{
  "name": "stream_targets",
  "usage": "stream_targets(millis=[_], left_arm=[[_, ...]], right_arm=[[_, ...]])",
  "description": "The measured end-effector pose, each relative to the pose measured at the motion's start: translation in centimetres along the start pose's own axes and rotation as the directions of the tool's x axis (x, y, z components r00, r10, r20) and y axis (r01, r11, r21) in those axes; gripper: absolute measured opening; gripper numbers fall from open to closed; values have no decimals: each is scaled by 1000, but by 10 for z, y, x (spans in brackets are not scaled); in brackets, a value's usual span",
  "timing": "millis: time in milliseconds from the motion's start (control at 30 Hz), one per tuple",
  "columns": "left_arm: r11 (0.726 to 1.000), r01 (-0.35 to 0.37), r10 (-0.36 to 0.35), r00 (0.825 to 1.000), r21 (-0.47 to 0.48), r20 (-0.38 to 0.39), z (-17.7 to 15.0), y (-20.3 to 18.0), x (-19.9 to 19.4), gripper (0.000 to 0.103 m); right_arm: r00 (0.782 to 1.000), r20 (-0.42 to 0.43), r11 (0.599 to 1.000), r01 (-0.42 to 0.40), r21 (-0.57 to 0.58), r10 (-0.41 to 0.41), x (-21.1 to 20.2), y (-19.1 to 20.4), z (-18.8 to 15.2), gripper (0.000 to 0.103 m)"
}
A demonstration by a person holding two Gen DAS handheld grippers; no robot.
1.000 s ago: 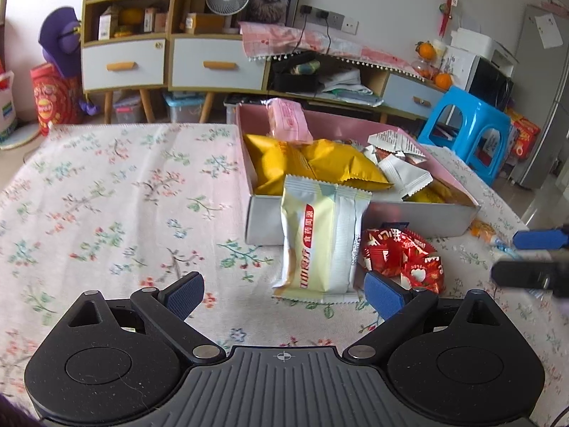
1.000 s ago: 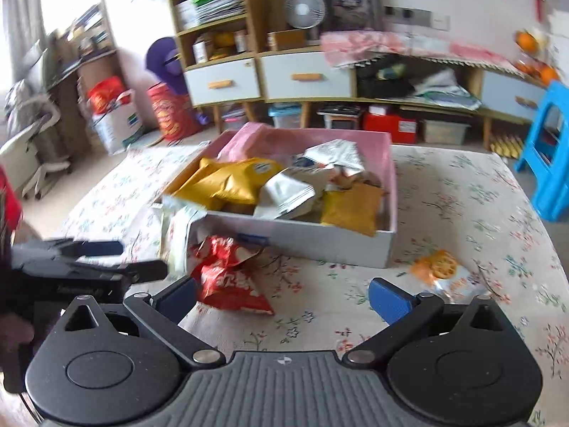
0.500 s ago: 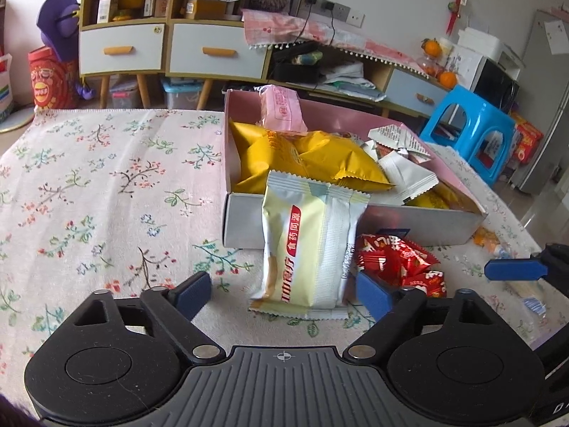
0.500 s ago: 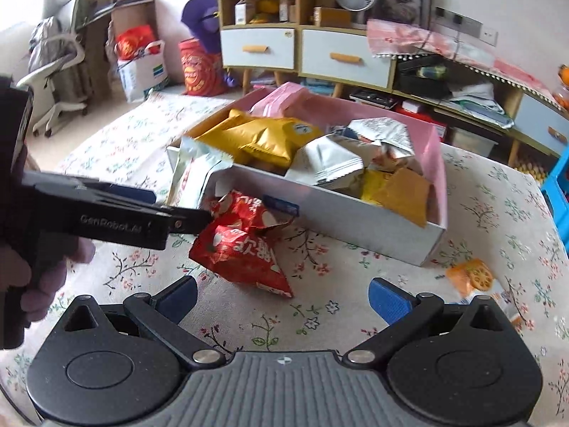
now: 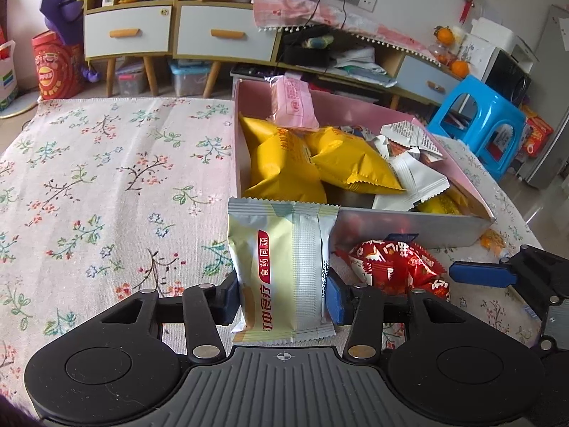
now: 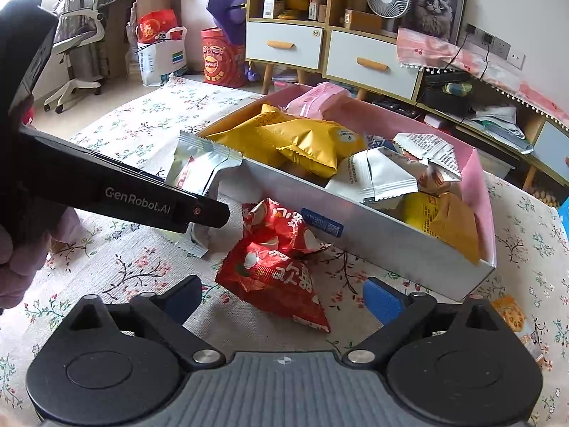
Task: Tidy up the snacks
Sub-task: 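Grasp the white-and-yellow pastry packet with the left tool while the right tool grasps a red candy pack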
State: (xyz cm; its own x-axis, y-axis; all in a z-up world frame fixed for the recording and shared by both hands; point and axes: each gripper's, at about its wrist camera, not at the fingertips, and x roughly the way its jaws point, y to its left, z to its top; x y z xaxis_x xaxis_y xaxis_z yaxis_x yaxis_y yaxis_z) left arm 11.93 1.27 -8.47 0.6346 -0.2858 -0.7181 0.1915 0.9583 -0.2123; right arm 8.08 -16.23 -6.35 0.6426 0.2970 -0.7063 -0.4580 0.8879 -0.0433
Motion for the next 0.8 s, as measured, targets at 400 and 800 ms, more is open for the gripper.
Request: stream_targets(millis=[400, 800], left_arm=[[1000, -13, 13, 999, -20, -30, -2, 0, -6, 44], [999, -22, 20, 999, -42, -48, -2, 5, -10, 44]], right_arm=[[998, 32, 999, 46, 9, -46, -1, 0, 7, 76], [999, 45, 1000, 4, 15, -5, -1, -1, 8, 36]])
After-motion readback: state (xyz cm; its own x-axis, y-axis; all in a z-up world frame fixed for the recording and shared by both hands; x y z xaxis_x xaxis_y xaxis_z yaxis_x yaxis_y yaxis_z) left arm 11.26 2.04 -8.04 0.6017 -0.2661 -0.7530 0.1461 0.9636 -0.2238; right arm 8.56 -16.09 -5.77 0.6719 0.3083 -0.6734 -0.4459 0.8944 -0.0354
